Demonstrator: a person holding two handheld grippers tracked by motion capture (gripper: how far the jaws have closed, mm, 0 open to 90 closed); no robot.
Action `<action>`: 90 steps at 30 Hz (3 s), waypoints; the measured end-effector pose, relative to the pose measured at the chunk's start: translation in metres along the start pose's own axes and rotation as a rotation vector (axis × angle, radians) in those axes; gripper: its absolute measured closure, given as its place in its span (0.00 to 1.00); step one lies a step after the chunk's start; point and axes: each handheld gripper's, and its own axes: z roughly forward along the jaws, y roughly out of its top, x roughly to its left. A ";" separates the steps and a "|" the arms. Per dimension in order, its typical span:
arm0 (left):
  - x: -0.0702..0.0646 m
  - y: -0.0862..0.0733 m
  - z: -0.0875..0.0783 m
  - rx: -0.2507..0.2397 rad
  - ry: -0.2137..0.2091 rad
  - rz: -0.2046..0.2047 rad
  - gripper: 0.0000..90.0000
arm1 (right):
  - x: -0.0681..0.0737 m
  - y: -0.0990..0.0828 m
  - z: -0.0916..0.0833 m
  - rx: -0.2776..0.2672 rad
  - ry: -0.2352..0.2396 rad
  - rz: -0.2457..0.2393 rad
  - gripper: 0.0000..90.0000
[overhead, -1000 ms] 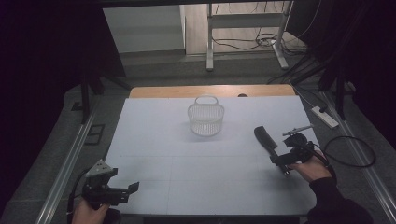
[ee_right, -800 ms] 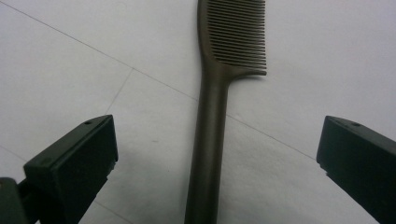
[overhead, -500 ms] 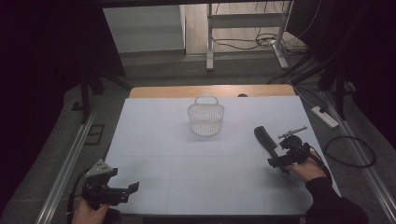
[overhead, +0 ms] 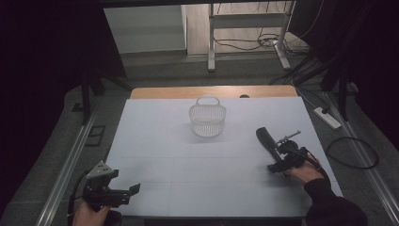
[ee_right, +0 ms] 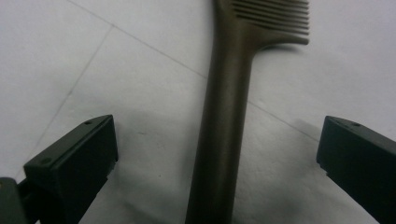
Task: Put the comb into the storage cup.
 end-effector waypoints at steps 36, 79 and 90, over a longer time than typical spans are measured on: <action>-0.003 0.001 0.001 0.009 0.018 0.014 0.01 | -0.014 0.002 -0.013 -0.022 0.054 0.065 0.80; 0.000 0.056 0.022 -0.100 -0.167 0.131 0.00 | 0.003 -0.010 -0.061 -0.276 0.020 -0.032 0.80; -0.004 0.079 0.030 -0.130 -0.222 0.133 0.00 | 0.014 -0.013 -0.071 -0.314 0.024 -0.074 0.80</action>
